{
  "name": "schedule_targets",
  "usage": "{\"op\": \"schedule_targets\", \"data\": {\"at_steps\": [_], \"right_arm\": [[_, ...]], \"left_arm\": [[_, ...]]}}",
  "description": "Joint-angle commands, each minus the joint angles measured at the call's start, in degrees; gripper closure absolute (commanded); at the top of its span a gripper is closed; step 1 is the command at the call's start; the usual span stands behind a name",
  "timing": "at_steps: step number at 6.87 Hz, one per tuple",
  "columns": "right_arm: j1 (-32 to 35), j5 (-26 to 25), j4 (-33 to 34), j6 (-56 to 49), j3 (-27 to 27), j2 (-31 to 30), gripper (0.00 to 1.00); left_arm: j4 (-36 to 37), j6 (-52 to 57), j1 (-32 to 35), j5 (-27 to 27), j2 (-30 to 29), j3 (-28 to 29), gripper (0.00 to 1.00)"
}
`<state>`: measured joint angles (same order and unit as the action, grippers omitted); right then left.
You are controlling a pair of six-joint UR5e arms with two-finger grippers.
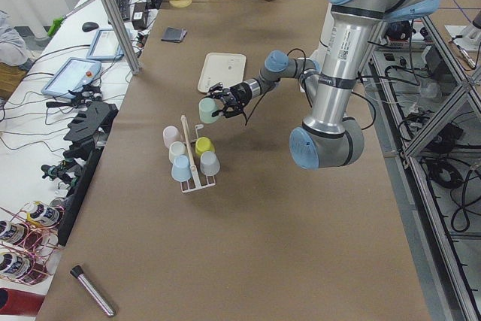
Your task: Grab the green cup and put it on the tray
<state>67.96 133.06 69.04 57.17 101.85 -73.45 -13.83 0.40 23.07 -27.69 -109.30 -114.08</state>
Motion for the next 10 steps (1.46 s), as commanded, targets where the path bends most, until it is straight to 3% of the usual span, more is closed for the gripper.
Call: {"op": "schedule_targets", "data": {"at_steps": [1,2,4,6,7,9,10], "right_arm": [[4.87,-0.09,0.84,-16.09,2.73,-7.2,0.0],[8.73,0.7,1.1,-26.82,2.74,-11.15,0.0],[16.38,2.53,6.51,-45.22,3.61,-17.66,0.0],[23.5,1.95,21.16,-59.73,8.34,-23.9,0.0],[27.01,0.11,26.01,-66.85,7.93,-24.72,0.0],[30.81,-3.77,30.88,-70.08,6.18,-24.9,0.0],[32.66,-3.17,30.55,-71.04,1.46,-24.81,0.0]], "left_arm": [[0.31,-8.14,-1.44,-11.97,-2.21,-6.31,0.77],[-4.32,-20.84,-3.88,-19.78,-3.1,-7.03,0.78],[-29.9,-34.71,-4.52,-30.89,-5.12,-6.42,0.81],[-44.11,-45.0,-4.61,-31.11,-7.41,-6.42,0.81],[-54.18,-48.96,-4.96,-31.11,-7.68,-4.5,0.8],[-79.46,-52.16,-5.4,-30.93,-10.83,5.12,0.8],[-93.17,-52.34,-5.66,-30.5,-12.76,11.53,0.8]]}}
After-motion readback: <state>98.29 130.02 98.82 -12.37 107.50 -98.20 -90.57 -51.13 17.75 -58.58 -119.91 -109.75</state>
